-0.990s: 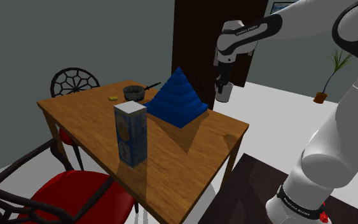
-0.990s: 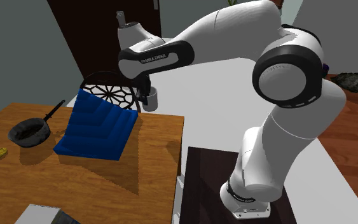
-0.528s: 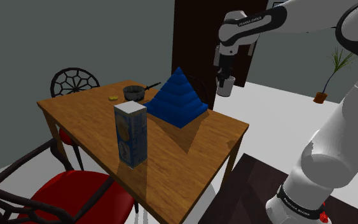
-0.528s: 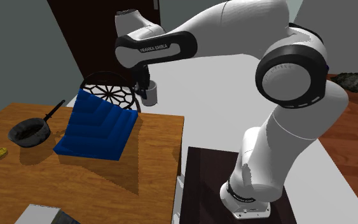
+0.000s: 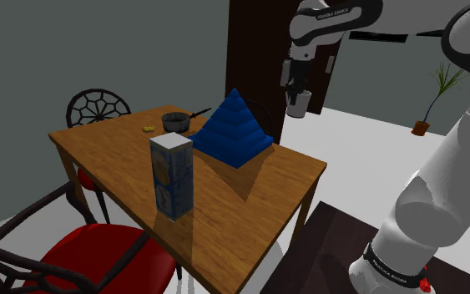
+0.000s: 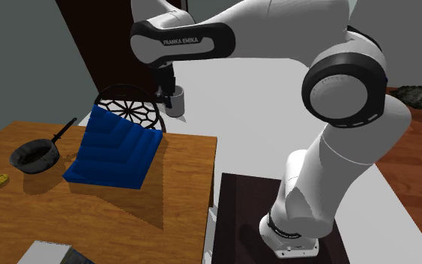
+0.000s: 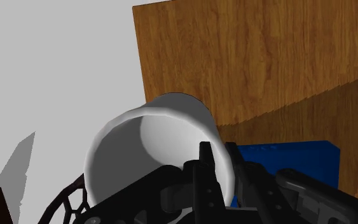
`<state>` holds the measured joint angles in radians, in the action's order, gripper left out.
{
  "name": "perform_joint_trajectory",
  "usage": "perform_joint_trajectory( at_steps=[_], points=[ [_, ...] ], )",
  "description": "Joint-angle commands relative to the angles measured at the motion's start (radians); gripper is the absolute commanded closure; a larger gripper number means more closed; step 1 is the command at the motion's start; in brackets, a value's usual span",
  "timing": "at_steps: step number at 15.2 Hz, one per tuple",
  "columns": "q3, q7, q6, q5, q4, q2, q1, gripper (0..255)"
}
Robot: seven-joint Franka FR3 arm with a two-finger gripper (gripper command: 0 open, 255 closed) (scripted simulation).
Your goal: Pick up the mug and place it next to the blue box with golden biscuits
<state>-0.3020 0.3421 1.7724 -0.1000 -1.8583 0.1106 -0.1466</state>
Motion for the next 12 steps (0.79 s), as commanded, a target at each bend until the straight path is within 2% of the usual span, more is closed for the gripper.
perform_joint_trajectory(
  at_steps=[1,12],
  points=[
    [0.001,0.001,-0.030,0.001,0.033,-0.003,0.001,255],
    [0.001,0.016,-0.182,0.011,0.210,-0.029,0.002,255]
  ],
)
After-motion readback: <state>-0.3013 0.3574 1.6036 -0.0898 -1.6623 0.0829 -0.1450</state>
